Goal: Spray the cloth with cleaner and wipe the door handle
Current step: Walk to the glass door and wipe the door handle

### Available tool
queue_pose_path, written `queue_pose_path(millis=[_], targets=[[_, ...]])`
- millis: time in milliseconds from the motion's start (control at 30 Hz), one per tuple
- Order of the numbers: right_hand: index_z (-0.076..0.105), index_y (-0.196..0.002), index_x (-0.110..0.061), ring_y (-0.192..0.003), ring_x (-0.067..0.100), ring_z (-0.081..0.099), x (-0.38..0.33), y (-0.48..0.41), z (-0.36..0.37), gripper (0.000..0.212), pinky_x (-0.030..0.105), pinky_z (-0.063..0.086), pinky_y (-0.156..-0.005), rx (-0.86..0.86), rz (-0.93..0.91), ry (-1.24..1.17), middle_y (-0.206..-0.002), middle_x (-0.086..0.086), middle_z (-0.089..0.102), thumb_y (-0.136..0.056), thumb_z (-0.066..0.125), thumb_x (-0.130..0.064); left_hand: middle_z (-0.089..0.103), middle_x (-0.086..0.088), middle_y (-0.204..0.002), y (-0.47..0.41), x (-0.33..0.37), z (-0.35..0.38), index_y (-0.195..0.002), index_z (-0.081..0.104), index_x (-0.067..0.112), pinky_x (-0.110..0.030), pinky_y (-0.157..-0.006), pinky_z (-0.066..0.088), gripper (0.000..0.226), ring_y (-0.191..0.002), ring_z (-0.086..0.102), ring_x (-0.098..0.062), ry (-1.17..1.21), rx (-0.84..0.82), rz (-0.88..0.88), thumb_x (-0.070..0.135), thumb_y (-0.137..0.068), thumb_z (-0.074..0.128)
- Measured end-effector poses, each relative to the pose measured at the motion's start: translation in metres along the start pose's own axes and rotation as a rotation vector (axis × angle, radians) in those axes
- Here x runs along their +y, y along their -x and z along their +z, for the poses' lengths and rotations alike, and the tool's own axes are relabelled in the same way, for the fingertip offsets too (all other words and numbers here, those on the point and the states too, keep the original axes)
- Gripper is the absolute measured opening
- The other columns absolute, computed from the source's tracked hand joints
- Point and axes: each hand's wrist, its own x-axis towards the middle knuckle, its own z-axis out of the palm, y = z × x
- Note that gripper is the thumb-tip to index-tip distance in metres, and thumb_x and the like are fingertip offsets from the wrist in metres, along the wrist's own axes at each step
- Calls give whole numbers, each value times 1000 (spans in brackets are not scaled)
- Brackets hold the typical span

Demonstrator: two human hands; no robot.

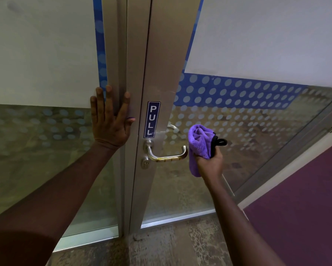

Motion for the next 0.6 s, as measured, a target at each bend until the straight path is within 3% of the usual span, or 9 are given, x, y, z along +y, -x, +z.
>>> queue_pose_path(millis=[67, 133, 333, 600], targets=[[66, -109, -21, -84, 8, 69, 1, 3, 3, 42, 26, 53, -75, 1, 25, 20, -95, -6, 73, -71, 78, -6, 18, -26, -152, 0, 0, -1, -153, 23, 21, -47, -122, 4, 62, -150, -6, -30, 2, -1, -10, 52, -98, 21], [68, -109, -23, -84, 10, 69, 3, 7, 5, 42, 28, 54, -75, 2, 54, 44, -93, -7, 74, -70, 79, -13, 23, -27, -147, -1, 1, -1, -152, 24, 20, -48, -122, 4, 64, -150, -6, -30, -1, 2, -11, 53, -97, 23], [69, -102, -24, -80, 9, 69, 6, 11, 8, 33, 30, 54, -74, -13, 105, 86, -87, -8, 74, -71, 79, -18, 29, -30, -144, -2, 4, -3, -151, 28, 17, -47, -122, 5, 66, -137, 22, -49, -43, 19, 15, 53, -96, 28], [64, -104, -24, -81, 16, 62, 6, 39, 20, 39, 26, 43, -72, 32, 66, 209, -88, -7, 68, -65, 68, -28, 27, -28, -145, -3, 6, -3, -151, 27, 17, -48, -121, 6, 66, -134, 24, -51, -60, 5, 4, 54, -96, 26]])
